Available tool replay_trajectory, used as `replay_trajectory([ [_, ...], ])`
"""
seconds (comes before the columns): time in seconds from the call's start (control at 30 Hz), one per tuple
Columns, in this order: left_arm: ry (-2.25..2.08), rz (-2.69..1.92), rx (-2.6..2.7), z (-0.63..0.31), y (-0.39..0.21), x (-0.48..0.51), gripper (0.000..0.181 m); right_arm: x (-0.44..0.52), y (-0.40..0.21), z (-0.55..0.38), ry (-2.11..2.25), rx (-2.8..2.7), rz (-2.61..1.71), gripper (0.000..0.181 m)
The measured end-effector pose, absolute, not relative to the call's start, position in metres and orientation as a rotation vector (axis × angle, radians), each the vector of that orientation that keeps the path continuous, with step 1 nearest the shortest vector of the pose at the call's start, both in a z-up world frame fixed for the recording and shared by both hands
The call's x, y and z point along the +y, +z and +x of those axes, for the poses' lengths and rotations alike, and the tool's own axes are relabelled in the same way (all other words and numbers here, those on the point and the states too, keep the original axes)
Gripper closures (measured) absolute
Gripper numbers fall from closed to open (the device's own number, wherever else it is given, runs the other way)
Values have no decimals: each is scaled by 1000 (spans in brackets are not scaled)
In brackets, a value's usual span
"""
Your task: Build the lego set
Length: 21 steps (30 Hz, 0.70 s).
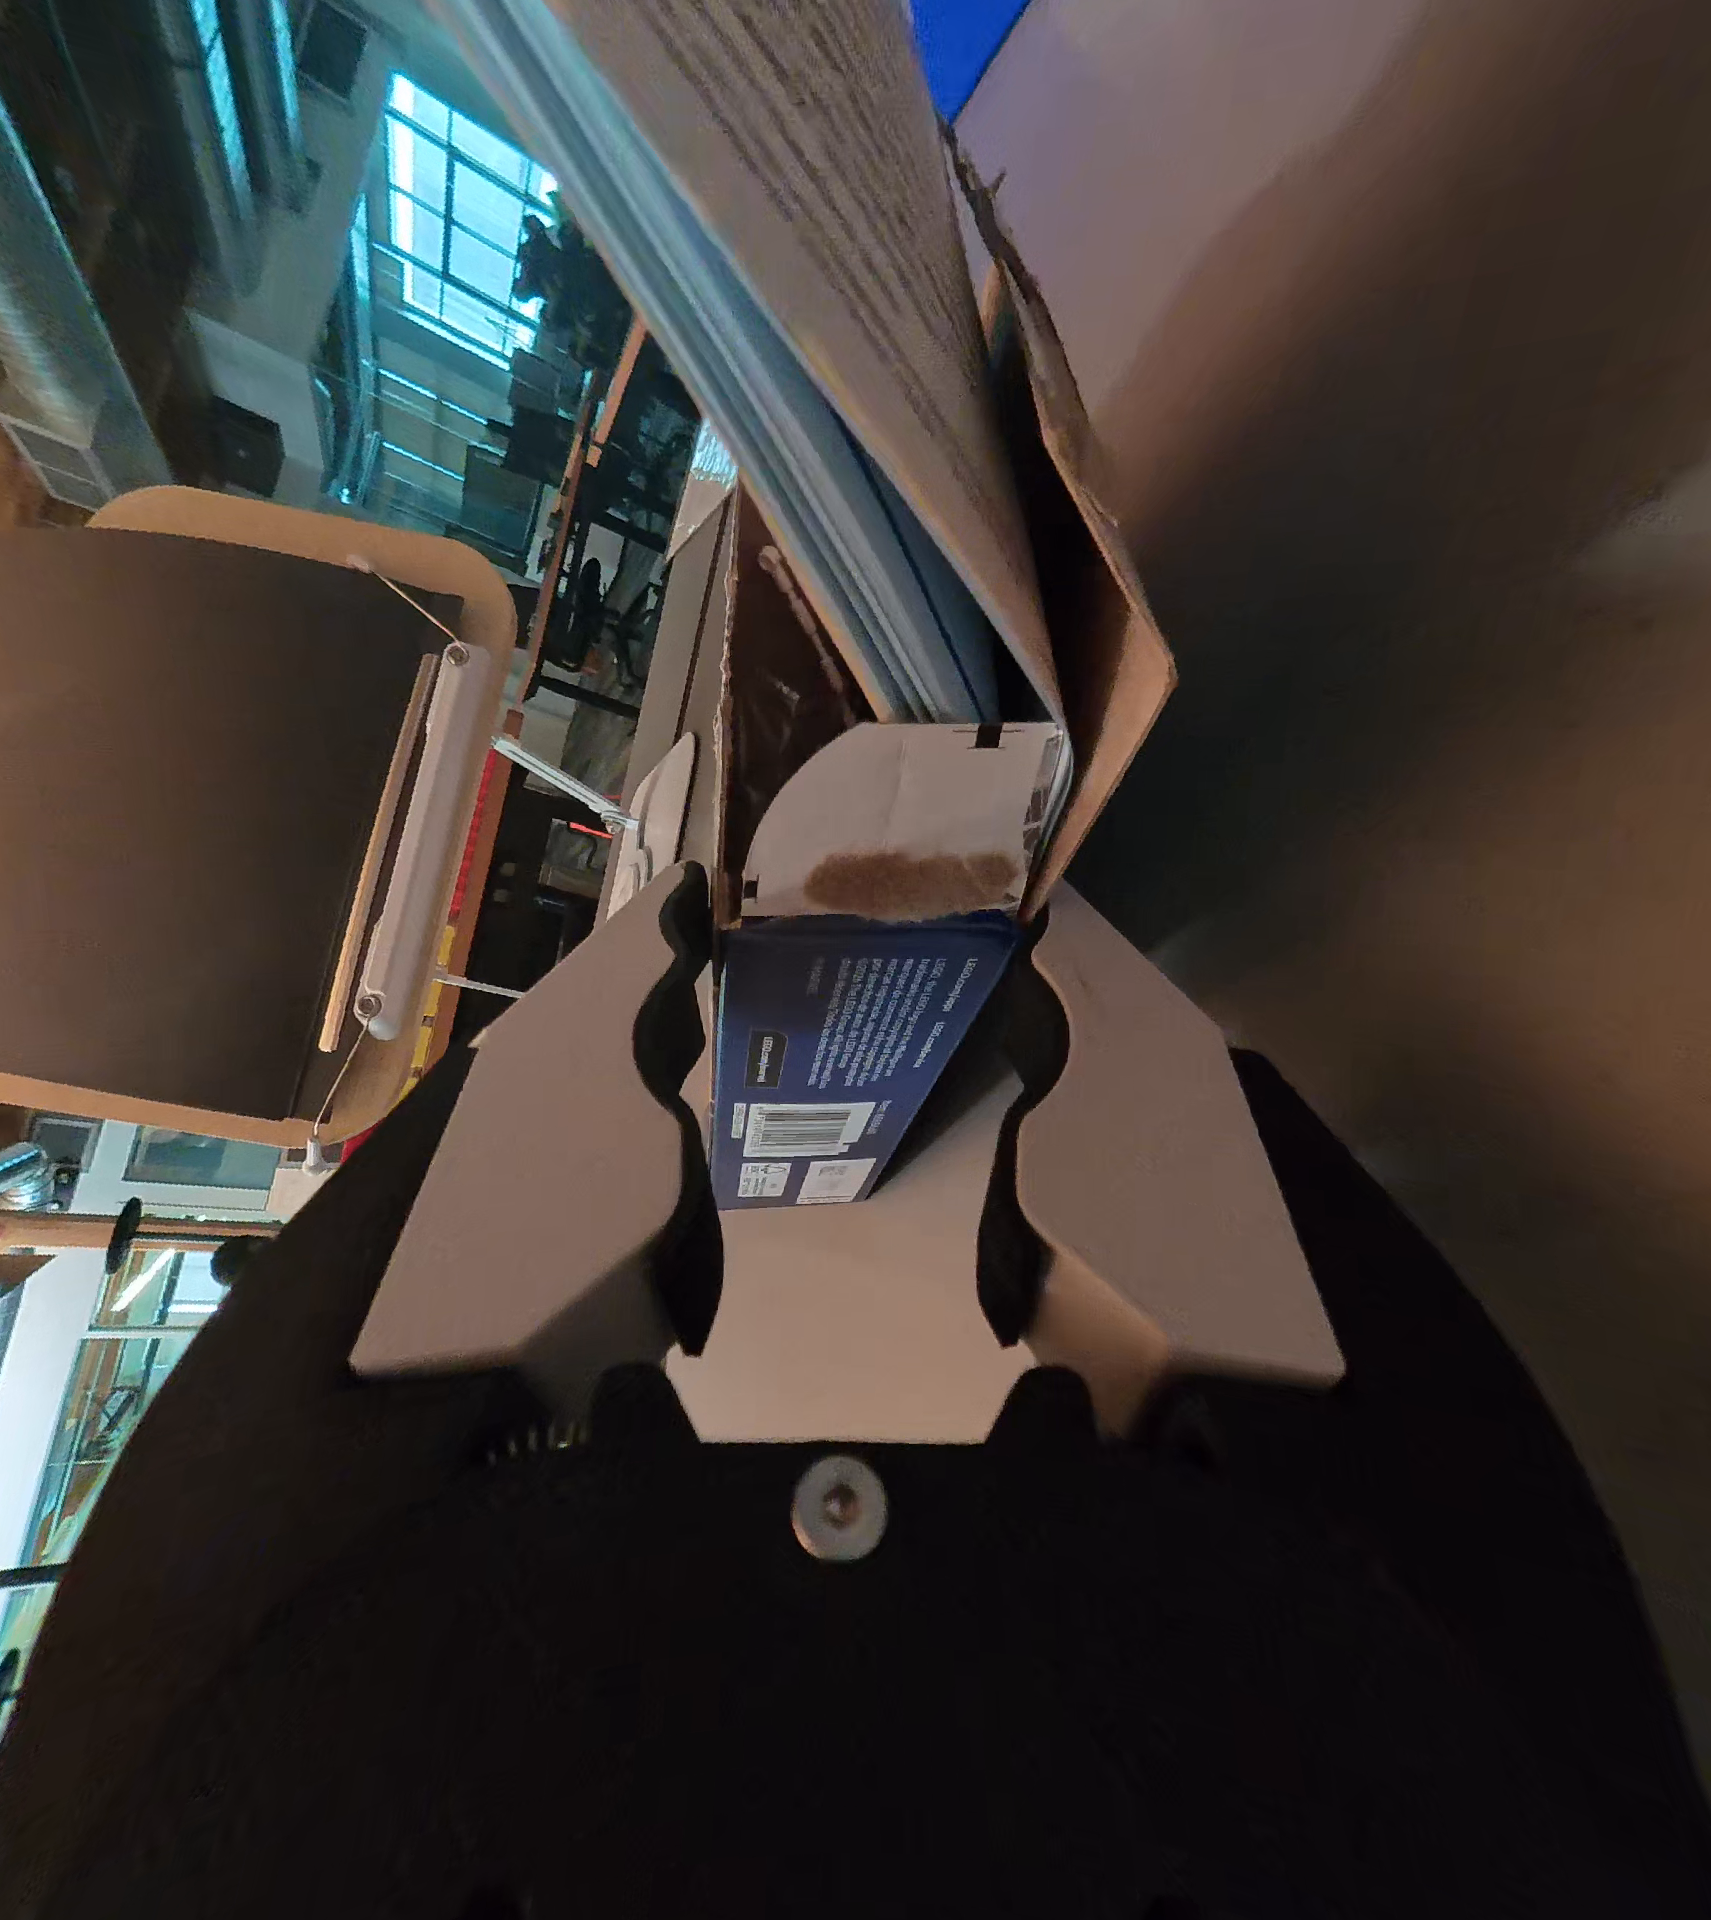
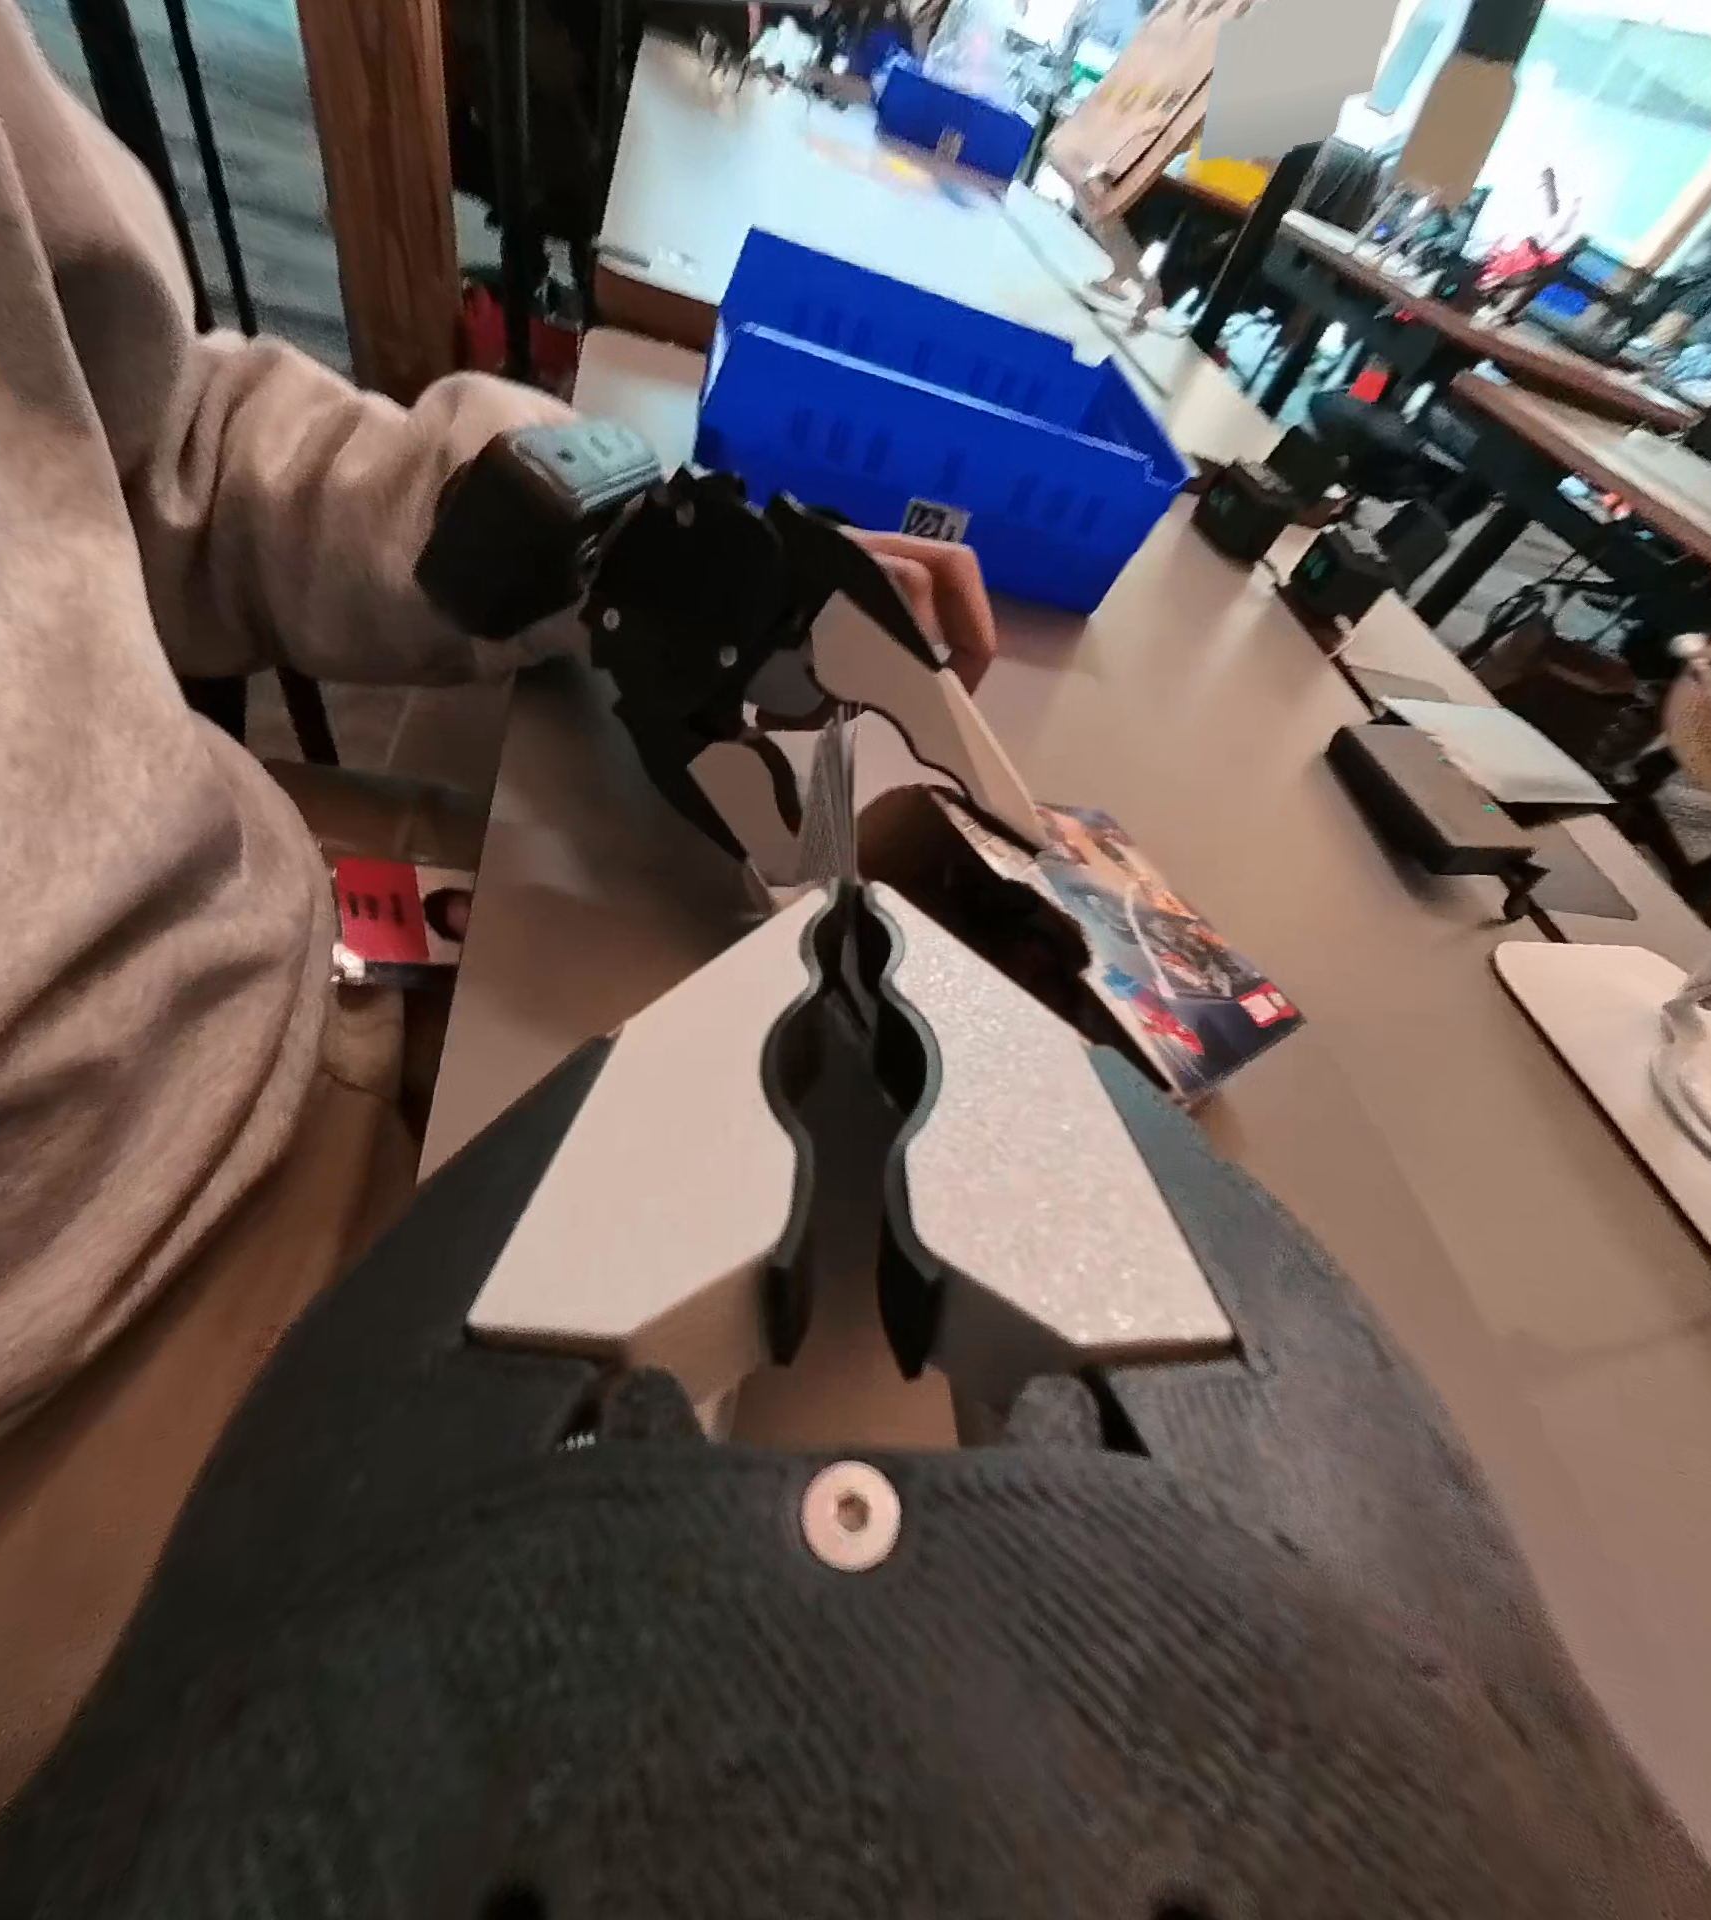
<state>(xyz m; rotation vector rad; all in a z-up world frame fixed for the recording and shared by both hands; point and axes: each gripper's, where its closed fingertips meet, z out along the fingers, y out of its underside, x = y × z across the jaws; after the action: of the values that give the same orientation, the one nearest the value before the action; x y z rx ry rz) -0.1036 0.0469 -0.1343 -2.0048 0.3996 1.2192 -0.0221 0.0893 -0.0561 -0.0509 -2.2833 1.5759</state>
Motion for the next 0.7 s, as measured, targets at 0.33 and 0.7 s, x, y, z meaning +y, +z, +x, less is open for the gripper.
replay_trajectory([
  [0.33, 1191, -1987, 345, -105, -128, 46, 123, 119, -3, -51, 1806, -1920, -279, 181],
  [0.7, 1208, -1982, 336, -108, -127, 46, 123, 175, 24, -75, 1829, -1654, -543, 181],
])
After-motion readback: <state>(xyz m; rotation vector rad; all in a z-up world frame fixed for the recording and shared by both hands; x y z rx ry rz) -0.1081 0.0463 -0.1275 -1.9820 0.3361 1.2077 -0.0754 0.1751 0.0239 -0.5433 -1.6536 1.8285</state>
